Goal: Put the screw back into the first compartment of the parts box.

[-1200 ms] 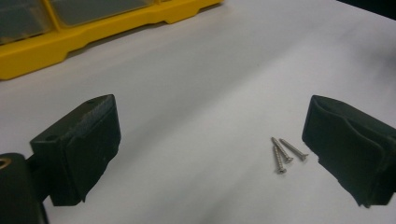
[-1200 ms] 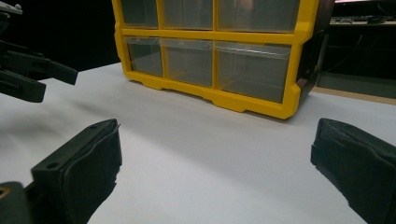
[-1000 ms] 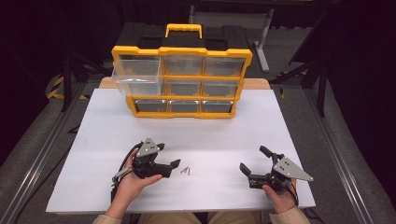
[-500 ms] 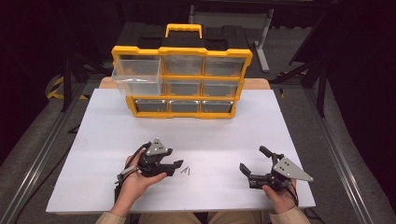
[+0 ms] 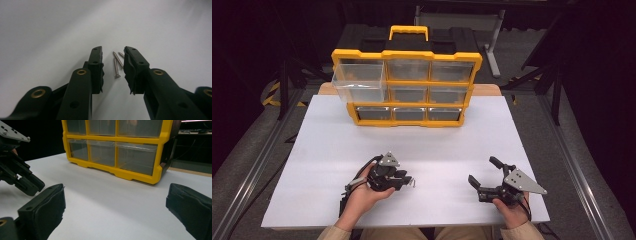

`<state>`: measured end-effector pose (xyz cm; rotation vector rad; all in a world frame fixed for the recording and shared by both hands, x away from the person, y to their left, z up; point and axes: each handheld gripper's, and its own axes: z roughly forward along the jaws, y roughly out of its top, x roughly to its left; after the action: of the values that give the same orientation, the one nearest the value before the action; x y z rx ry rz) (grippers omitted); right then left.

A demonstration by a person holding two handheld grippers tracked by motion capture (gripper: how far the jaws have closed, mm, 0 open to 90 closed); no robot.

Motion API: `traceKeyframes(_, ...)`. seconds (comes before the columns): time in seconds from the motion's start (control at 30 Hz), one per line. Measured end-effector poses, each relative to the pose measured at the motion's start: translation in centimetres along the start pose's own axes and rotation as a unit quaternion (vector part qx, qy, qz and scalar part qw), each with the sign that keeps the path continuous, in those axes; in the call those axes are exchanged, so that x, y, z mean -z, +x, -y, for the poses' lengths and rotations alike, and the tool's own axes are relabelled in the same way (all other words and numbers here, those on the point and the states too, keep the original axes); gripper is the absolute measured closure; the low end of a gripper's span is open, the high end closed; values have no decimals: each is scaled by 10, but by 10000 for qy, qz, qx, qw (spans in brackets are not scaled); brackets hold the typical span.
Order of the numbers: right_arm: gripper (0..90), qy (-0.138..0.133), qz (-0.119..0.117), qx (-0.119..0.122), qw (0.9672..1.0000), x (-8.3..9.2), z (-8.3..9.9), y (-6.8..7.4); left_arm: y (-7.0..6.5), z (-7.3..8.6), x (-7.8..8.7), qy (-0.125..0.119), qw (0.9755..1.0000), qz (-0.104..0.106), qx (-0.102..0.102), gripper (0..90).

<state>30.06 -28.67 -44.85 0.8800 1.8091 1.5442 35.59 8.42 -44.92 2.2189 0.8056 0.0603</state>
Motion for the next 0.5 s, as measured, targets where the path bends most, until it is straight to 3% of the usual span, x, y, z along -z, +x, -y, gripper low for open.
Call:
traceKeyframes(0.2, 27, -4, -10, 0, 10000, 0, 0, 0, 0, 1, -2, 169, 9998, -8, 80, 758)
traceKeyframes(0.5, 27, 11, -20, 13, 10000, 0, 0, 0, -1, 0, -4, 230, 9996, 16, 144, 798)
